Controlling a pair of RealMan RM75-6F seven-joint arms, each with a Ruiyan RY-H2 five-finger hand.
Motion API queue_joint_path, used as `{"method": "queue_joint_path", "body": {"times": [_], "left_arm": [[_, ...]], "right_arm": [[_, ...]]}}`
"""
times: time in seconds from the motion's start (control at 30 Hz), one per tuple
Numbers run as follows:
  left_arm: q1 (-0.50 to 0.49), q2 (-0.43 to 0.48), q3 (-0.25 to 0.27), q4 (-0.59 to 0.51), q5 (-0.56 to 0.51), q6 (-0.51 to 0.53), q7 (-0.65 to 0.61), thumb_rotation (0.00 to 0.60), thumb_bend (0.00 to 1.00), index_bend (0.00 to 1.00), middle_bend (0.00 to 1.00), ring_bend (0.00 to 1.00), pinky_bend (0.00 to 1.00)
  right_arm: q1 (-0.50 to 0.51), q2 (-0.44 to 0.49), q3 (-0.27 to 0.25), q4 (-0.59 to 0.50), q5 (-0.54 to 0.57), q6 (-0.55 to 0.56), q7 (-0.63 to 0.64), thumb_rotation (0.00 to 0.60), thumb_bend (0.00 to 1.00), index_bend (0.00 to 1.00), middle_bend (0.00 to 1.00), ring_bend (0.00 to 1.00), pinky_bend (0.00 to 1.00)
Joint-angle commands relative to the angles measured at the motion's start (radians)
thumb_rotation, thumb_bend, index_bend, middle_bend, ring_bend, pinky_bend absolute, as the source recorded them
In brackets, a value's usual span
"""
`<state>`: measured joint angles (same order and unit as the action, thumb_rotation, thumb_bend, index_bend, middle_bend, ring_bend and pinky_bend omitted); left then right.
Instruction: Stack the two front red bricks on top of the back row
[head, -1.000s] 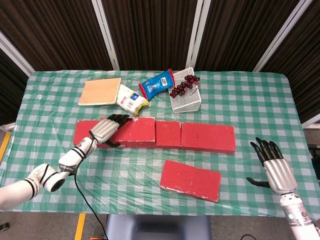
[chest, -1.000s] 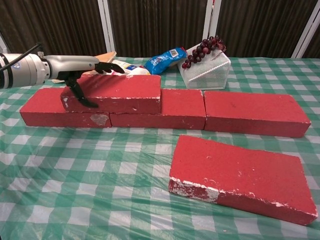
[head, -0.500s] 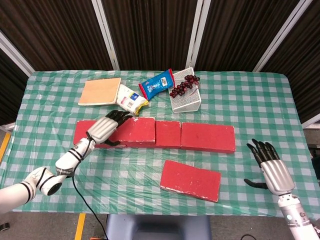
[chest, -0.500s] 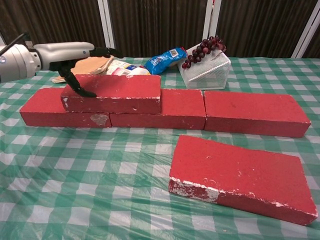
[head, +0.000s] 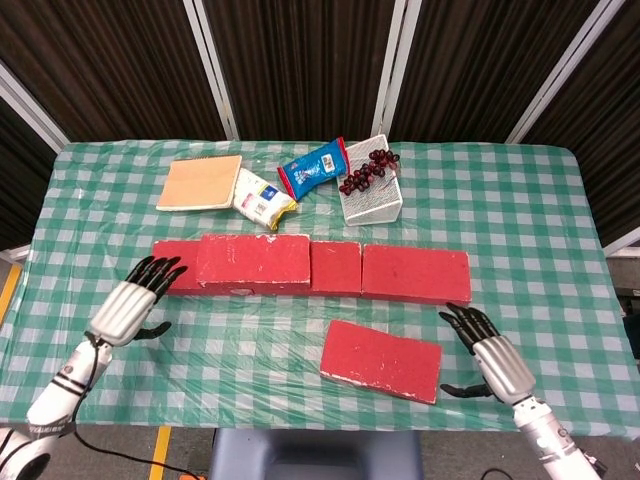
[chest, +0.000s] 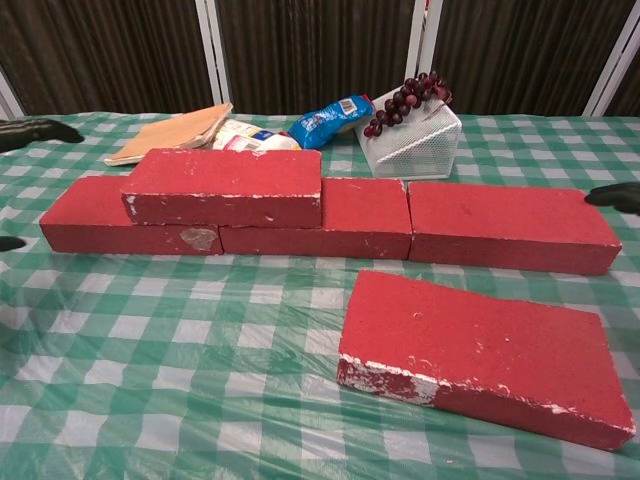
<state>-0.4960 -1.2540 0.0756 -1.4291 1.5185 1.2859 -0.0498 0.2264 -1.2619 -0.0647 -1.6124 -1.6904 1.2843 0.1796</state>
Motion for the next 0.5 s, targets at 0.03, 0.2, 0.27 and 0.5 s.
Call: {"method": "queue_joint_path", "body": {"times": [0.03, 0.2, 0.27, 0.5], "left_arm": [[0.098, -0.029, 0.047, 0.065, -0.002, 0.071, -0.036, 0.600, 0.24, 0.00, 0.00, 0.00, 0.05], [0.111, -0.032, 0.037, 0.095, 0.009, 0.063, -0.062, 0.600, 0.25, 0.00, 0.00, 0.00, 0.04], [0.114, -0.034, 0.032, 0.102, 0.016, 0.064, -0.063, 0.600, 0.25, 0.00, 0.00, 0.00, 0.04], [0.117, -0.030, 0.018, 0.113, 0.029, 0.046, -0.095, 0.600, 0.25, 0.00, 0.00, 0.00, 0.04]], "right_arm": [[0.031, -0.043, -0.003, -0.031, 0.025, -0.066, -0.020, 0.600, 0.16, 0.00, 0.00, 0.00, 0.00], [0.067, -0.105, 0.014, -0.055, 0.077, -0.145, -0.085, 0.600, 0.15, 0.00, 0.00, 0.00, 0.00], [0.083, -0.128, 0.018, -0.059, 0.101, -0.182, -0.109, 0.600, 0.15, 0.00, 0.00, 0.00, 0.00], [0.128, -0.217, 0.054, -0.033, 0.211, -0.276, -0.195, 0.600, 0.15, 0.00, 0.00, 0.00, 0.00]]}}
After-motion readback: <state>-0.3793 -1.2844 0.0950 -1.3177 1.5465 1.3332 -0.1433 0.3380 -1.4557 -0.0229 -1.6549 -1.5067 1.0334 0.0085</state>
